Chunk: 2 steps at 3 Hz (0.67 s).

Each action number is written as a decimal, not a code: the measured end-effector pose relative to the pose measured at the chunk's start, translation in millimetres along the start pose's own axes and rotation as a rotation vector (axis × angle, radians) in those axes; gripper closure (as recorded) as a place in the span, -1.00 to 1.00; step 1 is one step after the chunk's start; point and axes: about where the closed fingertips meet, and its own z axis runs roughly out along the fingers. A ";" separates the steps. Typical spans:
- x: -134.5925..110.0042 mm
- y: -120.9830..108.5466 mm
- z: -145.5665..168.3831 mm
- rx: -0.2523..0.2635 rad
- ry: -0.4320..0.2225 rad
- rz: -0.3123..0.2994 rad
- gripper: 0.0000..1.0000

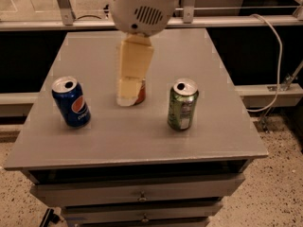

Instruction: Move pepsi can near coke can

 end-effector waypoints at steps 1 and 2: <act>-33.5 5.0 28.6 -0.034 -0.076 -0.086 -1.00; -56.0 10.0 60.8 -0.093 -0.123 -0.181 -1.00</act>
Offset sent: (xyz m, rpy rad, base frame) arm -0.0083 0.1096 -0.0799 0.0570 0.0927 0.3823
